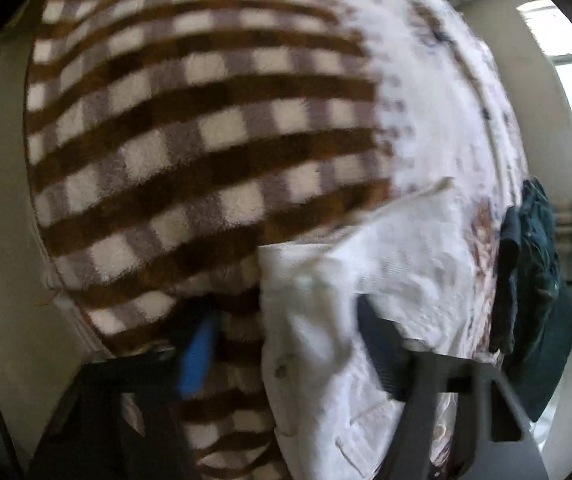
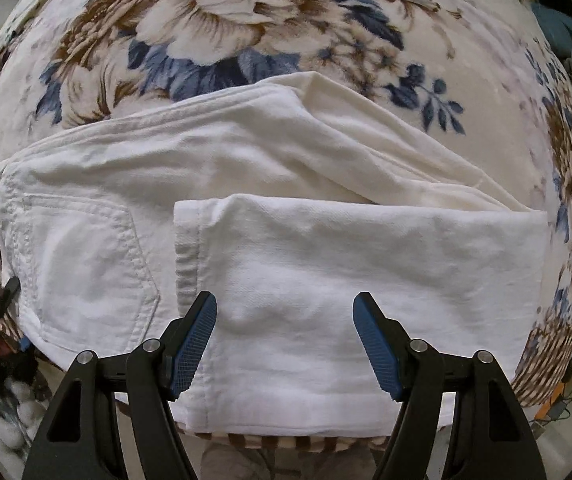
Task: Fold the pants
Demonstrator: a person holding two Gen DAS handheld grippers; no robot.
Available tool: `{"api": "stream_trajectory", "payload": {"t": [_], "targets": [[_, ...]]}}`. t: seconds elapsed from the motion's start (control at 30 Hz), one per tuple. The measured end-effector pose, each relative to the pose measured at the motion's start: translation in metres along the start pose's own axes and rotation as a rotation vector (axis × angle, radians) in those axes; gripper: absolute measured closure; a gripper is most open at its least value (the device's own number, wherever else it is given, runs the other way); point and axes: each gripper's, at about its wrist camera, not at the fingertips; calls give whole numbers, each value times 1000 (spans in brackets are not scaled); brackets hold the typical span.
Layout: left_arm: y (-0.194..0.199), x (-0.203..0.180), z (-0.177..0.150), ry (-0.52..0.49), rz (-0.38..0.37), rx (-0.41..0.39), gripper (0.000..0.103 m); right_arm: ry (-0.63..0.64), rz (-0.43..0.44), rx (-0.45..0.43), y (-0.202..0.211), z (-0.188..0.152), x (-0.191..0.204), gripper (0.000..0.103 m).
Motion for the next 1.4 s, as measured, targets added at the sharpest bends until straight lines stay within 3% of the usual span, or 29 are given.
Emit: {"api": "stream_trajectory", "payload": {"t": [0.17, 0.27, 0.4, 0.6, 0.8, 1.0, 1.1, 1.2, 1.27, 1.4], "targets": [[28, -12, -20, -100, -10, -87, 72, 2, -13, 3, -2, -8, -9, 30], [33, -25, -26, -157, -1, -119, 72, -15, -7, 21, -8, -16, -17, 30], [29, -38, -28, -151, 8, -132, 72, -51, 16, 43, -14, -24, -27, 30], [41, -38, -43, -154, 3, -127, 72, -58, 21, 48, -15, -38, -44, 30], [28, -38, -45, -158, 2, -107, 72, -76, 30, 45, -23, -45, -47, 30], [-14, -13, -9, 8, -25, 18, 71, -90, 39, 39, -19, -38, -58, 30], [-4, -15, -13, -9, -32, 14, 71, -92, 48, 37, -17, -41, -58, 30], [8, -12, -22, -30, -24, -5, 63, -94, 53, 46, -19, -38, -47, 30], [7, -4, -24, 6, -5, 2, 49, -96, 56, 51, -24, -36, -49, 30], [2, 3, -21, 52, -41, 0, 48, -94, 55, 47, -24, -37, -52, 30]]}}
Point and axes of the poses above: each gripper's, at about its wrist camera, not at the fingertips, and y roughly against the way its jaws point, x to its left, z to its top, and after that the axes turned 12 degrees about y, right-handed
